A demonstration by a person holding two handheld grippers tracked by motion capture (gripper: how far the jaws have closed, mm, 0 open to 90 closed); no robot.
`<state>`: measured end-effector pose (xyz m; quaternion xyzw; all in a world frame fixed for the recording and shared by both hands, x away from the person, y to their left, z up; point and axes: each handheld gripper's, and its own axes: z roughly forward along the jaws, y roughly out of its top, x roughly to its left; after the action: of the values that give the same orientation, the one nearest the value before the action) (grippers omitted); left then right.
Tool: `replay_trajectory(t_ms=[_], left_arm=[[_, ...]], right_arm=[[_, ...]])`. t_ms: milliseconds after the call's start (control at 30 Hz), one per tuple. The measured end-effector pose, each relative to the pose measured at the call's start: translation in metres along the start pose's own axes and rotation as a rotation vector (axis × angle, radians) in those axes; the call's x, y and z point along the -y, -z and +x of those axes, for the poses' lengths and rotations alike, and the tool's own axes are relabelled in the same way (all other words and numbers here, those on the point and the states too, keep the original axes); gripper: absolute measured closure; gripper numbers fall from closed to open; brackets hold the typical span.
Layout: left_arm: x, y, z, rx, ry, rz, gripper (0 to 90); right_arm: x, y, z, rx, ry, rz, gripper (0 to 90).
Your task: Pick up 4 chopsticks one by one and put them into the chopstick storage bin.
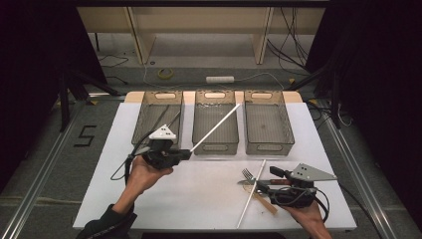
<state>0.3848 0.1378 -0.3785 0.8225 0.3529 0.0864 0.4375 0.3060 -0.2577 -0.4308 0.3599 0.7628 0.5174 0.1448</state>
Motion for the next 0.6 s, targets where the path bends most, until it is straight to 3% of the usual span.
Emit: replay_trajectory(t_ms=[267, 600], left_arm=[[0.002, 0.015, 0.023, -0.049, 0.044, -0.028, 86.1], [0.008, 0.029, 0.06, -0.162, 0.103, -0.041, 86.1]], right_arm=[[0.0, 0.0, 0.0, 0.0, 0.001, 0.0, 27.3], [0.0, -0.001, 0.0, 0.0, 0.003, 0.002, 27.3]])
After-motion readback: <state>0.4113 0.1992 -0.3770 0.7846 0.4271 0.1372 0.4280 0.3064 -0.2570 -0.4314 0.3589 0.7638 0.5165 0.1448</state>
